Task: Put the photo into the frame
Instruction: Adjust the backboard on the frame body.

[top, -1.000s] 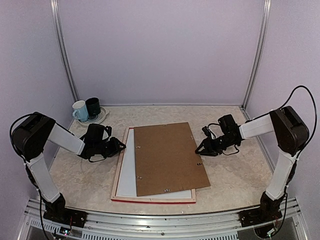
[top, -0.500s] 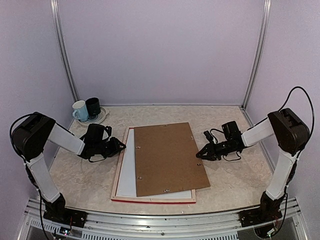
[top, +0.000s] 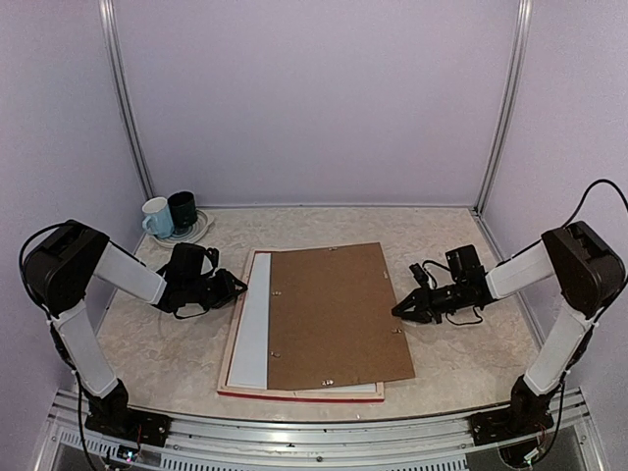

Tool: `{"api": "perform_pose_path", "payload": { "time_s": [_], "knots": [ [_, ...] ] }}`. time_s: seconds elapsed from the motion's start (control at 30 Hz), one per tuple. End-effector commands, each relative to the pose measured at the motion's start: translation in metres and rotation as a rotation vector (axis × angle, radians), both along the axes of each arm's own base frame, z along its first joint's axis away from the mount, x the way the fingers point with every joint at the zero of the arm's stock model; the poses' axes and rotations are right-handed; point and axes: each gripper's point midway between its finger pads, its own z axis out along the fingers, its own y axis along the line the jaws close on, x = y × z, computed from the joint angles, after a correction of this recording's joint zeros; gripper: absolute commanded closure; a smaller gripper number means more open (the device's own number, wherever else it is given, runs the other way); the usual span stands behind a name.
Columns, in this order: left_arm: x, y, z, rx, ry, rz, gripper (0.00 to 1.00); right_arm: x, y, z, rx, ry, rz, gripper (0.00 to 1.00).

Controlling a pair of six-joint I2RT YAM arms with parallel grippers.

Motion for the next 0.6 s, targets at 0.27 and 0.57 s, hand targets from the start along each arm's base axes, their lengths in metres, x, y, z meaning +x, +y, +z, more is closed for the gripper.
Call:
{"api": "perform_pose_path", "payload": {
  "time_s": [0.27,0.57],
  "knots": [
    [-0.027,0.014,-0.047,0.051,0.167,0.033,0.69,-0.016,0.003,0.008,-0.034,-0.009,-0.052,1.00],
    [-0.031,0.023,-0.054,0.073,0.193,0.076,0.77,-0.016,0.006,0.019,-0.041,0.003,-0.089,1.00]
  ]
}}
